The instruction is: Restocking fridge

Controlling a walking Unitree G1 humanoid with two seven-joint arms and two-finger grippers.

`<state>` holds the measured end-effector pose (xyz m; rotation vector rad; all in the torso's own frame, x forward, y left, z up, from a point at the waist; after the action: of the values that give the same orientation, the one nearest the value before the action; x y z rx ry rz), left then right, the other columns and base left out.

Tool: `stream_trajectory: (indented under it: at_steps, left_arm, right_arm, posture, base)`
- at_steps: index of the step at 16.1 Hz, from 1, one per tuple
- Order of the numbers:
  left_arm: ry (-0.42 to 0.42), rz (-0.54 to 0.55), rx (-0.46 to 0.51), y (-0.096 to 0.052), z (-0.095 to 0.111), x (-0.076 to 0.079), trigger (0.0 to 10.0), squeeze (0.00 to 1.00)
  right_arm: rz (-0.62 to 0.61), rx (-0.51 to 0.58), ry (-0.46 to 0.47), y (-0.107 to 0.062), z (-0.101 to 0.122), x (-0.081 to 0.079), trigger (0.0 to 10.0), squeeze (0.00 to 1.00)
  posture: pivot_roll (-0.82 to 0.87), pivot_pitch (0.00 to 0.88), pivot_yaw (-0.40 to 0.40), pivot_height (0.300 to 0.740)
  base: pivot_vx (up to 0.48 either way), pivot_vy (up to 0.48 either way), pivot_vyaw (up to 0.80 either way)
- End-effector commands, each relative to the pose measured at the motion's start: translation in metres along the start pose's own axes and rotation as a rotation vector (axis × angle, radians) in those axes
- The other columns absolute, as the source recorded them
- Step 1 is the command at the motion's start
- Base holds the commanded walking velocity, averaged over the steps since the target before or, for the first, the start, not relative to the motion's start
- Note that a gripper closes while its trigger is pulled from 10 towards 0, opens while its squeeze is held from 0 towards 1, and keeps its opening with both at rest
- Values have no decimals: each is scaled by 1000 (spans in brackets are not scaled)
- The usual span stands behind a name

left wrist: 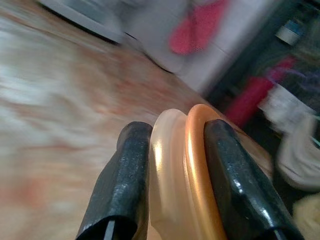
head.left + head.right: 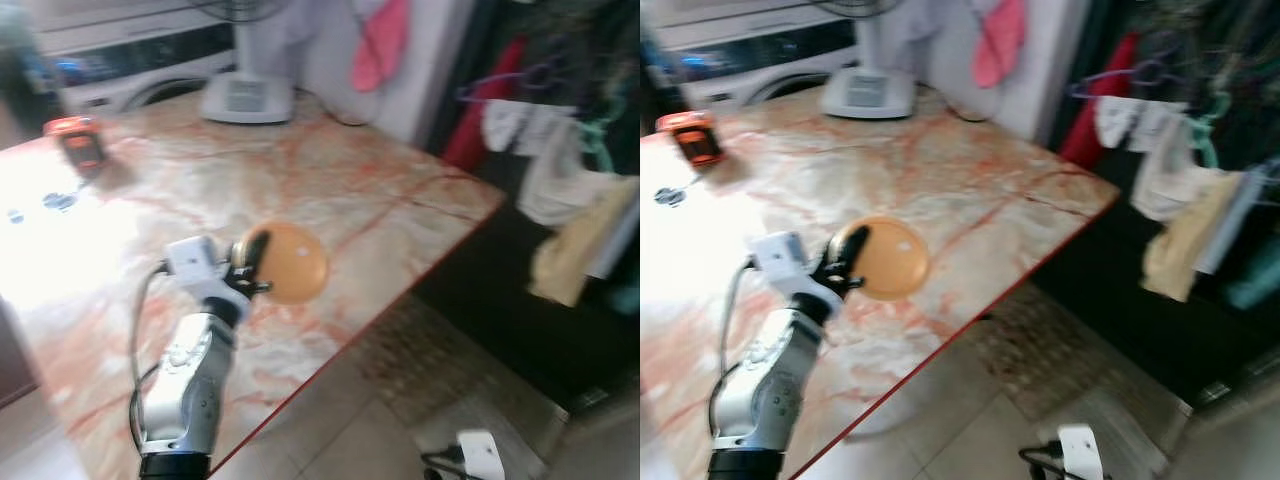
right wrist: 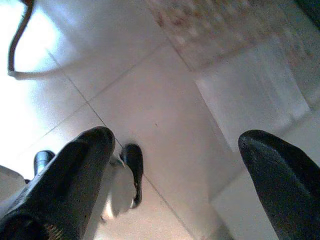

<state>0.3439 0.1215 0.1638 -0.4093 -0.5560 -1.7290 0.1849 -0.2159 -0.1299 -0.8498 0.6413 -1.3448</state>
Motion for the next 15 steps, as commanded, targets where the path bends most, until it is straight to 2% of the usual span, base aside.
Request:
stream_trajectory:
  at_steps: [1,15]
  left_arm:
    - [12,-13,7,1,2,3,10000,0]
    - [16,-22,5,2,1,5,10000,0]
  right_arm:
    - [-7,4,3,0,2,3,10000,0]
    - [-7,3,3,0,2,3,10000,0]
  posture:
    - [-72,31,-44,740]
    - [-73,26,-42,740]
  base:
    - [0,0,-769]
    - [0,0,-768]
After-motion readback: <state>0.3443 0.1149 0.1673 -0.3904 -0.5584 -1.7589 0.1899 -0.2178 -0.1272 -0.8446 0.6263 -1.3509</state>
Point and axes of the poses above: a point about 5 cm out from each wrist's last joint towards the gripper, its own y axis pointing out of the wrist towards the gripper, its own z axis along the axis of the wrist's last joint, x = y × z, the point moved 5 cm from there along y, pointing out of the wrist towards the gripper, and after that the axes turned 8 degrees about -y, right-handed, at the moved point
